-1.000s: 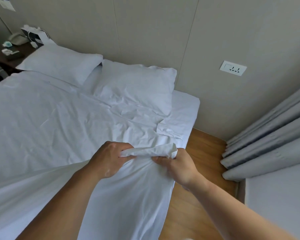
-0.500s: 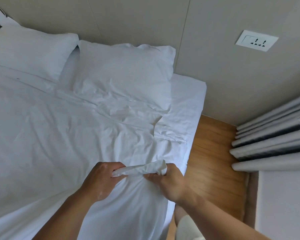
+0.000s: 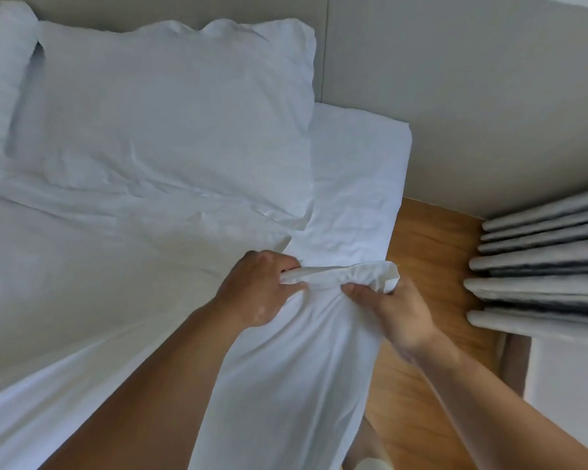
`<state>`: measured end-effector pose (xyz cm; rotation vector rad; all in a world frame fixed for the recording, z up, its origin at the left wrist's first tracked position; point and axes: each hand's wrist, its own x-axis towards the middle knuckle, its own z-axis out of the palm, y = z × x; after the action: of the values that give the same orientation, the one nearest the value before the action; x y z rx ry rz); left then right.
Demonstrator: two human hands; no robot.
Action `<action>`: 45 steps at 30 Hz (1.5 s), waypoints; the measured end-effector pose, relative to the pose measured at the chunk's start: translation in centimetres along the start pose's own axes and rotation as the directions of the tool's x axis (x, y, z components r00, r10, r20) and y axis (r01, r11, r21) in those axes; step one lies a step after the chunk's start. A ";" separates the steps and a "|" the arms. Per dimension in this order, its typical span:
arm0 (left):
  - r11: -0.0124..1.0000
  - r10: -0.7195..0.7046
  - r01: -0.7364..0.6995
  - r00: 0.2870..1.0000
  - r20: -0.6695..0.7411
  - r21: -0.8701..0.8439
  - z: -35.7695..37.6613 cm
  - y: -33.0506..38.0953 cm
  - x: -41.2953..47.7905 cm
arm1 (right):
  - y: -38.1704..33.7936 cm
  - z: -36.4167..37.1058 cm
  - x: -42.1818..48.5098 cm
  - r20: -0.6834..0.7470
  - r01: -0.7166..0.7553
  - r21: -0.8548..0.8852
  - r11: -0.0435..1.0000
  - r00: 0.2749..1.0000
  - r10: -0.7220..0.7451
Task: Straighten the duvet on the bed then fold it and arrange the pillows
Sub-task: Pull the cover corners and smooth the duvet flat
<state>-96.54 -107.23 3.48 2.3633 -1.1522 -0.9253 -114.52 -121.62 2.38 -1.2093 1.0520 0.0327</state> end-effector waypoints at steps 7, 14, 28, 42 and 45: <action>0.971 -0.182 0.146 0.965 0.189 0.190 7.0 -8.2 8.7 | 7.9 -1.1 13.1 -0.048 -0.157 -0.140 0.978 0.987 0.152; 0.882 -0.348 0.166 0.861 0.372 0.442 5.1 -16.2 8.7 | 10.8 -0.9 16.4 -0.066 -0.127 -0.293 0.948 0.991 0.112; 0.864 -0.244 0.209 0.970 0.019 0.458 -0.5 -17.7 12.4 | 9.7 -0.5 19.6 -0.163 -0.128 -0.226 0.966 0.982 0.092; 0.756 -0.185 0.404 0.886 -0.424 0.515 9.2 -16.8 10.2 | 8.9 -0.1 18.8 -0.241 -0.020 -0.649 0.760 0.954 -0.180; 0.837 -0.204 0.449 0.787 -0.582 0.314 11.4 -14.1 4.3 | 7.8 2.1 14.3 0.091 0.329 -0.880 0.343 0.824 -0.559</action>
<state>-94.53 -102.41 -14.39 2.9861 -0.7728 -0.0379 -109.35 -123.83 -13.07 -2.5182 0.8370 -0.0080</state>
